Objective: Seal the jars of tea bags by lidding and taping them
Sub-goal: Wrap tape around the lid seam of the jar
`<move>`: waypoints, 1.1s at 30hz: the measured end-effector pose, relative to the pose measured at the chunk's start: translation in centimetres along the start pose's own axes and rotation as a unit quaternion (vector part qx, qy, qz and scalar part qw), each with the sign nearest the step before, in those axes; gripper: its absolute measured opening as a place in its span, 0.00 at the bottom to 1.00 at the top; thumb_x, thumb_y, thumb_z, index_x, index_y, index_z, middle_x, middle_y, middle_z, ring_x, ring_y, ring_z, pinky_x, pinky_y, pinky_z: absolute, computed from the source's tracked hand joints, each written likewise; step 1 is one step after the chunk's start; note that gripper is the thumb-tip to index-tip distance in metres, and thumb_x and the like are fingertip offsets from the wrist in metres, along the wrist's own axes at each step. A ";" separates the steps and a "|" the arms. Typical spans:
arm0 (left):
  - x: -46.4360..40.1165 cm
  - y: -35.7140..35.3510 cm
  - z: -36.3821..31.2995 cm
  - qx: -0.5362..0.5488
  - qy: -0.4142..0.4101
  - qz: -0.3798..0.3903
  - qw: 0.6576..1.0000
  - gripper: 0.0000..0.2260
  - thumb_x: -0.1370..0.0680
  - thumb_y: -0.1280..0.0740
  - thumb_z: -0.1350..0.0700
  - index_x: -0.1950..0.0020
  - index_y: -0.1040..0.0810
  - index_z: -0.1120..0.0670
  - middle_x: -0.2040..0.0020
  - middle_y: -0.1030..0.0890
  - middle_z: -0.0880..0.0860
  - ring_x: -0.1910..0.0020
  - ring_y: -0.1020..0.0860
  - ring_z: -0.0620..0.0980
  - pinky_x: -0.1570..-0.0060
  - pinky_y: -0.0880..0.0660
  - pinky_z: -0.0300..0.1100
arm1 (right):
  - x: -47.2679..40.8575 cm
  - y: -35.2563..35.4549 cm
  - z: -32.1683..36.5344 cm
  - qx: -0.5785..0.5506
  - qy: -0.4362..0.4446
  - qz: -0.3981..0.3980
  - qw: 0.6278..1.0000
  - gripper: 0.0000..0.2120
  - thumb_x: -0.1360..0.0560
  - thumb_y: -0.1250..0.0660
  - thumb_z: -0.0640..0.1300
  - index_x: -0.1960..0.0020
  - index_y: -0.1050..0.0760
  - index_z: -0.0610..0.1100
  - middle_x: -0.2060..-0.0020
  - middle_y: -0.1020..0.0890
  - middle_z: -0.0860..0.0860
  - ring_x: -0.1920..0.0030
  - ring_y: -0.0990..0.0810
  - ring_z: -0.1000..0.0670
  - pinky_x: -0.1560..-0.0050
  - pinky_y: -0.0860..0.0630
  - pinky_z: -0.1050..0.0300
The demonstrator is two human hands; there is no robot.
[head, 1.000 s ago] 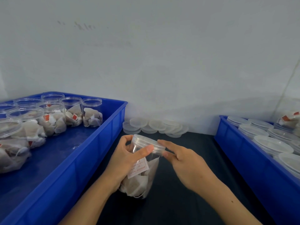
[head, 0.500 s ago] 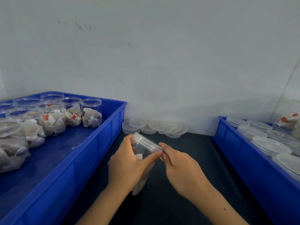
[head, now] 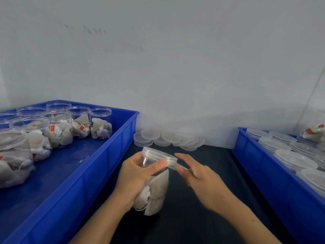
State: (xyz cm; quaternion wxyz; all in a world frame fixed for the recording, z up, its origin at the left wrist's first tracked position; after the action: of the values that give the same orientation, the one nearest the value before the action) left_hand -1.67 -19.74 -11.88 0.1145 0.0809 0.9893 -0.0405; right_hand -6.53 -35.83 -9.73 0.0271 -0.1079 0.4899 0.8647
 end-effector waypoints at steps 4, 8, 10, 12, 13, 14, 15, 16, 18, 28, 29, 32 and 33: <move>-0.2 -0.3 0.4 0.001 0.021 0.032 0.999 0.23 0.45 0.26 0.39 0.54 0.17 0.48 0.57 0.14 0.46 0.58 0.17 0.40 0.65 0.25 0.29 | -0.1 0.6 0.0 0.004 0.014 -0.002 1.000 0.18 0.19 0.47 0.59 0.31 0.41 0.70 0.72 0.30 0.53 0.69 0.30 0.55 0.60 0.27 0.56; -0.4 -0.6 0.5 0.011 0.019 0.060 0.998 0.18 0.45 0.26 0.39 0.59 0.15 0.44 0.57 0.14 0.47 0.59 0.17 0.41 0.67 0.25 0.27 | -0.2 1.3 0.1 0.040 0.027 -0.025 0.999 0.16 0.19 0.47 0.59 0.33 0.39 0.73 0.70 0.27 0.55 0.70 0.29 0.56 0.66 0.33 0.65; -0.4 -0.6 0.6 0.014 0.018 0.065 0.998 0.18 0.45 0.26 0.39 0.59 0.16 0.43 0.57 0.14 0.47 0.59 0.17 0.40 0.67 0.26 0.27 | -0.1 1.4 0.1 0.047 0.024 -0.025 0.998 0.16 0.20 0.48 0.60 0.33 0.38 0.74 0.68 0.25 0.55 0.68 0.28 0.55 0.65 0.33 0.65; -0.5 -0.5 0.7 0.018 0.013 0.069 0.997 0.21 0.44 0.26 0.39 0.55 0.17 0.45 0.57 0.14 0.45 0.58 0.17 0.39 0.67 0.26 0.27 | -0.1 1.2 0.3 0.049 0.025 -0.027 0.998 0.17 0.20 0.48 0.60 0.33 0.39 0.74 0.65 0.23 0.55 0.67 0.27 0.55 0.64 0.31 0.64; -0.6 -0.5 0.8 0.021 0.010 0.067 0.997 0.24 0.44 0.26 0.39 0.52 0.19 0.46 0.56 0.14 0.44 0.58 0.17 0.38 0.67 0.25 0.27 | -0.2 1.1 0.4 0.049 0.028 -0.030 0.998 0.17 0.20 0.48 0.60 0.32 0.40 0.74 0.63 0.22 0.56 0.67 0.26 0.55 0.62 0.29 0.64; -0.5 -0.3 1.0 0.029 0.009 0.061 0.998 0.27 0.44 0.26 0.39 0.48 0.21 0.47 0.55 0.15 0.42 0.57 0.17 0.38 0.67 0.25 0.28 | -0.2 0.9 0.6 0.047 0.030 -0.035 0.998 0.17 0.20 0.48 0.60 0.32 0.40 0.73 0.63 0.22 0.56 0.66 0.25 0.55 0.61 0.27 0.63; -0.5 -0.2 1.2 0.034 0.011 0.049 0.998 0.30 0.44 0.26 0.39 0.46 0.24 0.47 0.54 0.15 0.41 0.55 0.17 0.38 0.65 0.24 0.29 | -0.3 0.8 0.7 0.044 0.030 -0.041 0.998 0.17 0.19 0.48 0.60 0.31 0.40 0.72 0.64 0.22 0.56 0.67 0.26 0.56 0.60 0.26 0.62; -0.5 0.0 1.3 0.033 0.011 0.037 0.999 0.31 0.44 0.26 0.39 0.44 0.26 0.48 0.54 0.16 0.40 0.54 0.17 0.39 0.64 0.23 0.30 | -0.3 0.7 0.7 0.040 0.029 -0.049 0.998 0.17 0.19 0.48 0.60 0.31 0.39 0.72 0.66 0.23 0.57 0.68 0.26 0.56 0.60 0.26 0.62; -0.2 0.0 1.2 -0.010 -0.016 0.013 1.000 0.27 0.39 0.30 0.35 0.46 0.28 0.47 0.53 0.17 0.40 0.52 0.18 0.41 0.60 0.24 0.33 | -0.3 0.6 0.7 0.028 0.019 -0.064 0.997 0.17 0.19 0.47 0.59 0.31 0.37 0.70 0.67 0.23 0.60 0.67 0.25 0.58 0.59 0.25 0.61; 1.2 -0.7 -1.0 -0.262 -0.088 -0.111 0.955 0.31 0.45 0.38 0.20 0.49 0.35 0.33 0.53 0.27 0.32 0.55 0.29 0.29 0.59 0.34 0.31 | 0.3 0.4 1.3 0.043 0.016 -0.100 0.994 0.19 0.19 0.46 0.56 0.28 0.37 0.65 0.69 0.24 0.57 0.71 0.27 0.57 0.68 0.29 0.65; 1.0 -0.5 -0.8 -0.231 -0.075 -0.108 0.964 0.32 0.48 0.38 0.19 0.51 0.33 0.34 0.54 0.25 0.32 0.54 0.28 0.29 0.58 0.32 0.33 | 0.2 0.5 1.3 0.033 0.022 -0.087 0.995 0.19 0.19 0.47 0.56 0.28 0.37 0.65 0.65 0.21 0.57 0.67 0.24 0.57 0.63 0.26 0.63; 0.4 0.4 0.1 -0.147 -0.043 -0.095 0.984 0.35 0.49 0.32 0.21 0.50 0.27 0.39 0.56 0.19 0.37 0.56 0.21 0.34 0.55 0.26 0.37 | 0.1 0.5 1.1 -0.028 0.035 -0.034 0.998 0.18 0.18 0.48 0.56 0.29 0.38 0.65 0.52 0.17 0.50 0.51 0.20 0.52 0.45 0.23 0.53; 0.2 0.6 0.3 -0.125 -0.034 -0.085 0.988 0.33 0.48 0.30 0.24 0.50 0.26 0.40 0.56 0.19 0.35 0.56 0.21 0.33 0.56 0.27 0.37 | 0.0 0.6 0.9 -0.036 0.035 -0.021 0.998 0.18 0.18 0.47 0.56 0.29 0.38 0.66 0.52 0.18 0.50 0.49 0.20 0.51 0.43 0.24 0.52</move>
State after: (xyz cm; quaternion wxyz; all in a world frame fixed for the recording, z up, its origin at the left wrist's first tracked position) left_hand -1.67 -19.18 -12.29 0.1538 -0.0195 0.9854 0.0708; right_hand -6.77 -35.37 -8.72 0.0238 -0.1495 0.4564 0.8768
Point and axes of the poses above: each hand's wrist, its own x-axis away from the middle knuckle, its own y-axis out of the back of the hand, z = x × y, the point moved 8 cm from there along -x, towards the middle knuckle
